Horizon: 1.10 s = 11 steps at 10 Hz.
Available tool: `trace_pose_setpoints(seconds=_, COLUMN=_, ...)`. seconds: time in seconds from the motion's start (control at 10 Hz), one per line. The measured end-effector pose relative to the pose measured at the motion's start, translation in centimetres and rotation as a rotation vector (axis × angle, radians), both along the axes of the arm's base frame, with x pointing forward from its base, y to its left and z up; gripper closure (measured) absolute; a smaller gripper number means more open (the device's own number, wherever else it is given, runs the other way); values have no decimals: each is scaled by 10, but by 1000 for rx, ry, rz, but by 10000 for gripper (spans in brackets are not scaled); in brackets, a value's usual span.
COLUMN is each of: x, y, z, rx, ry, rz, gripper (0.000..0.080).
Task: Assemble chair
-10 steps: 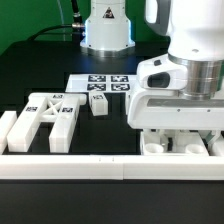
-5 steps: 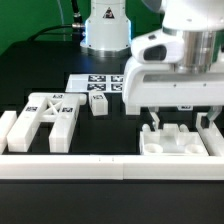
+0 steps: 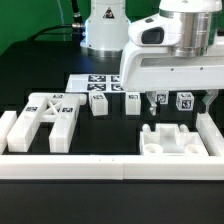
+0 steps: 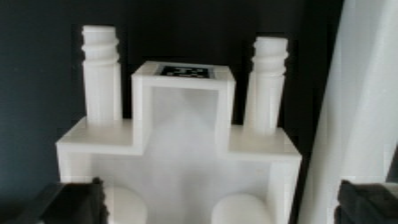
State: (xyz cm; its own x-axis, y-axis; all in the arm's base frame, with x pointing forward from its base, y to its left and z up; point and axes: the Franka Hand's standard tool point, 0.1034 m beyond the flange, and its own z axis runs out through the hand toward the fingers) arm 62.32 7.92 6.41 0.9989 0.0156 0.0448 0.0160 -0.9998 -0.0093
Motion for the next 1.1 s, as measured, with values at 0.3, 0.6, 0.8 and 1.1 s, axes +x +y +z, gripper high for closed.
trace_pose_setpoints(seconds=0.3, x=-36, y=-29, z=-9, rx=-10, ry=-27, rz=27, gripper=150)
trace_pose_setpoints(seconds=0.6, x=-79, y=-65, z=-14, rx=-20, ry=1, rz=-29, gripper=150)
trace_pose_setpoints(seconds=0.8, x=-82, y=-68, z=-14, rx=-22, ry=13, rz=-34, gripper=150)
trace_pose_setpoints(seconds=1.1, x=-84, y=-68, z=-15, rx=-21, ry=47, rz=-34, gripper=150)
